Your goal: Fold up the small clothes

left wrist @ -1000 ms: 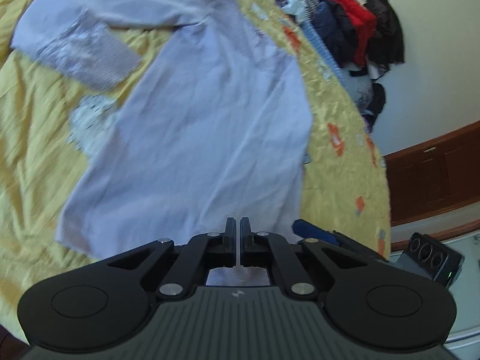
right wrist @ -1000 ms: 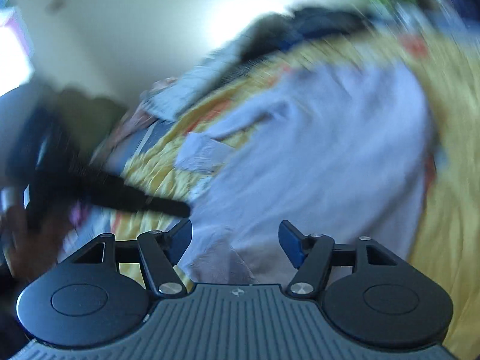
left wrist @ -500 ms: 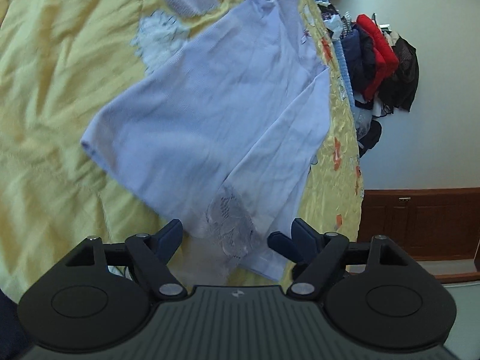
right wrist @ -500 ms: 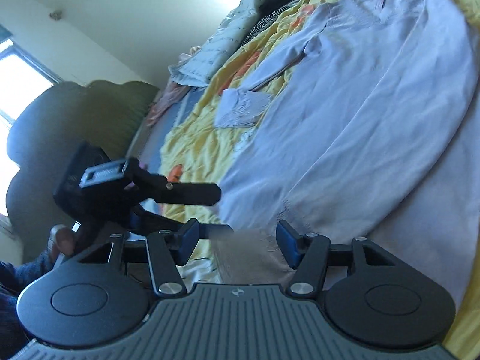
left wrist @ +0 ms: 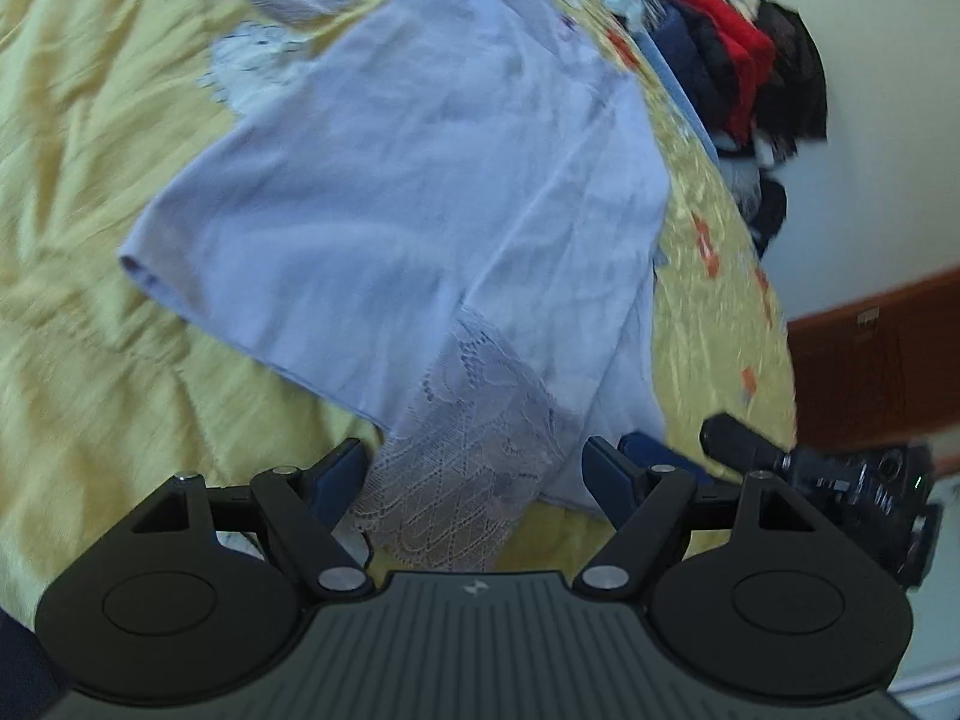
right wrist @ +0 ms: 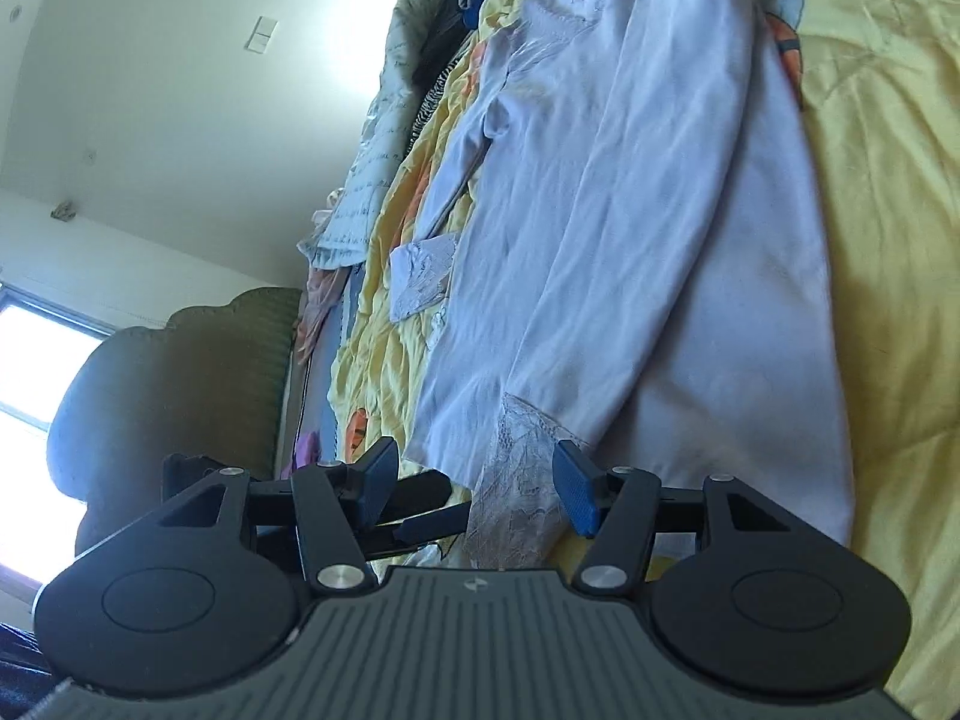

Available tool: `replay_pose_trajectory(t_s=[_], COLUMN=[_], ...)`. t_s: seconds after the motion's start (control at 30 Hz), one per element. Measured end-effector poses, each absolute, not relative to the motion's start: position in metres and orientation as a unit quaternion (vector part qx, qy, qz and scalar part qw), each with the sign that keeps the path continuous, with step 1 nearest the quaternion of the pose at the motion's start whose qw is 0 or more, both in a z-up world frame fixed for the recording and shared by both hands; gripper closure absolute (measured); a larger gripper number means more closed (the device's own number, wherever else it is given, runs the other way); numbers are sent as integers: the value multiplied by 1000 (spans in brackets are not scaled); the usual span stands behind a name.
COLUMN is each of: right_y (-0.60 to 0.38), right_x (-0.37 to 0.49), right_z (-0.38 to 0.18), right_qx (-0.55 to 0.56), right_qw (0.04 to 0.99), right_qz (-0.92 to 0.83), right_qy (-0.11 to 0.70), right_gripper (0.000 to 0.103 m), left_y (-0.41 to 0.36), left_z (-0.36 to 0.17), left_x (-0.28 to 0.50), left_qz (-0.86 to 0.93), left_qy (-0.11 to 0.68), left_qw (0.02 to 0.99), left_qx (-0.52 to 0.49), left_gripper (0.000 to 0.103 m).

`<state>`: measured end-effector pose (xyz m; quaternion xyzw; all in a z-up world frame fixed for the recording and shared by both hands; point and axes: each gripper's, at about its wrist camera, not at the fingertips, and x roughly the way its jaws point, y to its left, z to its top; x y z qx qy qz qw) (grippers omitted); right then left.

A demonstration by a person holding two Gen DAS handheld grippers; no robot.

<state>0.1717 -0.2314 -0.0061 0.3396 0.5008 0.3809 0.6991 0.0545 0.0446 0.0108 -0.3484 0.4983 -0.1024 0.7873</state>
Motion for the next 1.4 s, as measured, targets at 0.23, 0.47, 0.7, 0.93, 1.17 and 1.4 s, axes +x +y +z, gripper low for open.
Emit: replay_pose_trajectory(t_s=[0.23,0.47,0.7,0.93,1.17,1.4], right_y=[-244,-246,-236,-234,-263,-307], right_x=[168,170,179,198,279,354], right_z=[-6,-3,1,-5,-3,-35], right_qx=[355,357,358,353,411,511], right_qw=[701,705,703,709,728,724], right_qz=[376,373,377,362,305,182], right_qy=[491,486,485,491,457,427], right_gripper=[46,45,44,43,42,40], left_y=[35,57,104,117,115,125], left_z=[8,59,111,19,37,12], left_x=[58,68,78,82,91,90], left_qz=[-101,-139,-144,-59,-112,-111], left_qy=[537,476,404,499,446,470], left_qw=[787,823,857,827,859,840], left_qx=[-287,-277,-286,-251,-224,-248], left_gripper=[102,102,102,102,102,102])
